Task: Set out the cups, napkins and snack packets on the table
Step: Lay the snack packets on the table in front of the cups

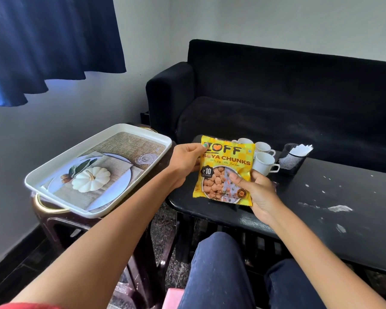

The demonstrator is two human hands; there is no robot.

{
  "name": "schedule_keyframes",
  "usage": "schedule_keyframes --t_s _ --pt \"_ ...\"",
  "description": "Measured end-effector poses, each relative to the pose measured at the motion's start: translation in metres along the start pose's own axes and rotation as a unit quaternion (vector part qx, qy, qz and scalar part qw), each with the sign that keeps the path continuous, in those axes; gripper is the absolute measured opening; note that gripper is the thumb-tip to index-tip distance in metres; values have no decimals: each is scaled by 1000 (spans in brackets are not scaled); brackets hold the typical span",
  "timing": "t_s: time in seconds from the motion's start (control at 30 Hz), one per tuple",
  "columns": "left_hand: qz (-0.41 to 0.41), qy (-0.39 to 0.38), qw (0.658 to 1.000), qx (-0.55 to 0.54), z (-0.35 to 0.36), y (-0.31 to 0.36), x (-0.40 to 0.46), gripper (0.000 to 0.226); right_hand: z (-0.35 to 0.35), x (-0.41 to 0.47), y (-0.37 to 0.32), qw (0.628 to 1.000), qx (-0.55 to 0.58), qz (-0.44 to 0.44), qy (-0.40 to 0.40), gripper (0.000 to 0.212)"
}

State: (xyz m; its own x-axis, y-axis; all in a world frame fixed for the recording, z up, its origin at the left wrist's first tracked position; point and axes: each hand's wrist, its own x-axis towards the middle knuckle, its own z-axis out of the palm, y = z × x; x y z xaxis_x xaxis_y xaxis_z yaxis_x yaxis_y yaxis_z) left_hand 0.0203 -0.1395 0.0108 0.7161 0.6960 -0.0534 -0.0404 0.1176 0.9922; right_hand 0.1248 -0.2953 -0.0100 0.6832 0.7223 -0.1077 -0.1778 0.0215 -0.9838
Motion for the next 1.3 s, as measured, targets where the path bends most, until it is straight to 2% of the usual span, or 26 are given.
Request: schedule_keyframes --t_s 0.13,0.27,0.33,0.47,0.63,0.73,0.83,0.93,1.0,1.2,1.3 --pt "-17 -25 999 -14 4 0 1 22 -1 -3 1 1000 10 0 11 31" --pt "-84 -136 986 56 1 -4 -3 23 -7 -4 -3 998 46 8 32 36" --pt "-97 -162 979 72 4 -8 -5 19 -10 -4 -6 998 48 10 34 38" --pt "-86 -152 983 54 9 -12 -2 13 -15 -5 -8 998 56 17 19 38" --pt "-103 -162 981 38 12 -15 -5 9 -19 -5 -10 997 77 31 -10 49" --pt "-132 -181 974 34 19 -15 -9 20 -20 -6 -10 997 66 25 7 52" --pt "-128 -201 971 21 30 -15 -13 36 -22 -8 -9 998 47 19 22 48" --pt "-112 -170 979 27 41 -18 -18 33 -27 -11 -10 999 29 27 28 37" --pt "-104 -156 982 34 48 -20 -20 33 -31 -13 -13 998 32 47 30 37" --pt "-98 -149 984 1 67 -23 -26 31 -54 -20 -21 997 62 44 -33 39" --pt "-107 -166 980 5 76 -24 -29 29 -66 -22 -19 998 58 26 -9 34"
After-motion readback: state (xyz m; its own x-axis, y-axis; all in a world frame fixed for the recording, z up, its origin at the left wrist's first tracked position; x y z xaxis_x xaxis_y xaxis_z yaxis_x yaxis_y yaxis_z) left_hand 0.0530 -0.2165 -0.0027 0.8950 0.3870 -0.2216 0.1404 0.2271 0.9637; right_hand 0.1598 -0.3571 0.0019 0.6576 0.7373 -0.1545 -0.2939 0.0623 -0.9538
